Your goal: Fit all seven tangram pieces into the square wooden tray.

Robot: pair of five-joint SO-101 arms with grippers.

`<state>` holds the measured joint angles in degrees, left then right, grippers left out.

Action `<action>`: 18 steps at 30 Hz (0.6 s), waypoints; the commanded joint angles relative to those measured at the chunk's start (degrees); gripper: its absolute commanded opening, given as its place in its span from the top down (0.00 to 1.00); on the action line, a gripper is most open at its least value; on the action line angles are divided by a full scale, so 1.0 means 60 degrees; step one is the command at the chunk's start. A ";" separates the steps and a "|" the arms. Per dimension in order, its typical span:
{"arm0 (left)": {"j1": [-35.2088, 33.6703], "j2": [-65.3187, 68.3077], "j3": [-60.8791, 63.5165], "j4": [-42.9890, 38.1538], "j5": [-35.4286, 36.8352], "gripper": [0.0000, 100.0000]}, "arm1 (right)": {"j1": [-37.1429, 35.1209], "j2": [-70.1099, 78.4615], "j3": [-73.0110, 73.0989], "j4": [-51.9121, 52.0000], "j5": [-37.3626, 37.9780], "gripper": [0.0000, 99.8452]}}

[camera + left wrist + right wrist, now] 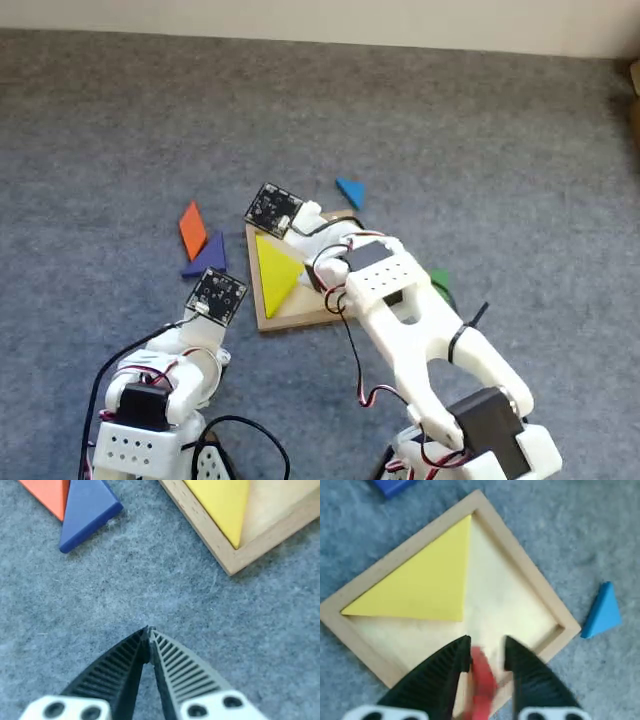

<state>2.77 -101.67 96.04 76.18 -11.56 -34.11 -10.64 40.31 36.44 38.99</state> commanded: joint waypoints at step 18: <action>-0.0081 -0.0388 0.0183 0.0029 0.0073 0.99 | -0.1458 -0.0608 -0.0476 0.2278 -0.0601 0.76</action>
<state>2.77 -101.67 96.04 76.18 -11.56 -41.32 -10.64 40.48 49.36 37.14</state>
